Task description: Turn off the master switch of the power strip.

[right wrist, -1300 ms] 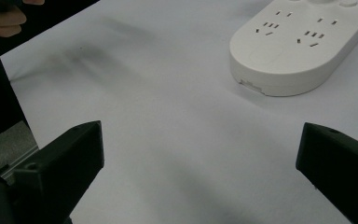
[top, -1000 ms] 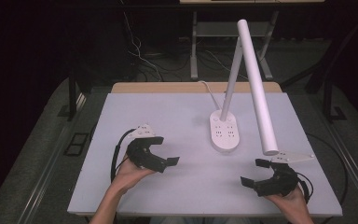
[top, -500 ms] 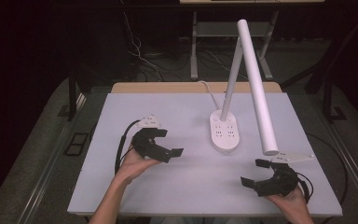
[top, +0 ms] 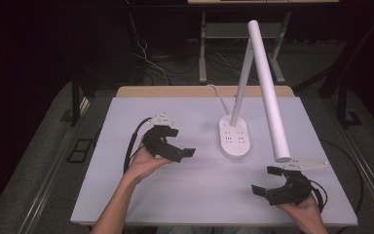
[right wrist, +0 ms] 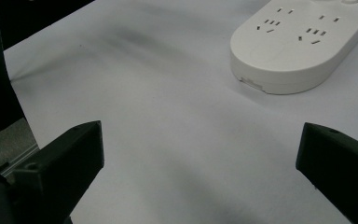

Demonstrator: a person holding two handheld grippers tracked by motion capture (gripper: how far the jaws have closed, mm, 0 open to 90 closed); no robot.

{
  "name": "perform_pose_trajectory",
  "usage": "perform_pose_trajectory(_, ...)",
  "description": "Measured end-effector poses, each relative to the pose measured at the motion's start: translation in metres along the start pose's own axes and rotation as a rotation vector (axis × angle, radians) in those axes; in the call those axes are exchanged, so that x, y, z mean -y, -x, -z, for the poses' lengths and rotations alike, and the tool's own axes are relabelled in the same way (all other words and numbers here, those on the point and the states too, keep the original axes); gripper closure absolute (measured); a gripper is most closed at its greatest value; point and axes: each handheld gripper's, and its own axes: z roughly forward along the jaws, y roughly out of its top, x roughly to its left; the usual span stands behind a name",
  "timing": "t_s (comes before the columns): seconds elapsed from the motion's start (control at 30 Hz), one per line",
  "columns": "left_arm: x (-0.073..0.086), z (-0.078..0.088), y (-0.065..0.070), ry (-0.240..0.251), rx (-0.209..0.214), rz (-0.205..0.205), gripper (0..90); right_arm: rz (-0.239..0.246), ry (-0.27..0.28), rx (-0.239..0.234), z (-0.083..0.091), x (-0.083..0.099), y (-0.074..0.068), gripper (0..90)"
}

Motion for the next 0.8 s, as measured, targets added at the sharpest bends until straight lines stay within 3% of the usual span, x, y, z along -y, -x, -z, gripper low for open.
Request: perform_pose_trajectory(0.8, -0.033, -0.026, -0.018, -0.036, 0.001, -0.031, 0.1, -0.01, -0.004, 0.004, 0.0, 0.001, 0.001, 0.3)
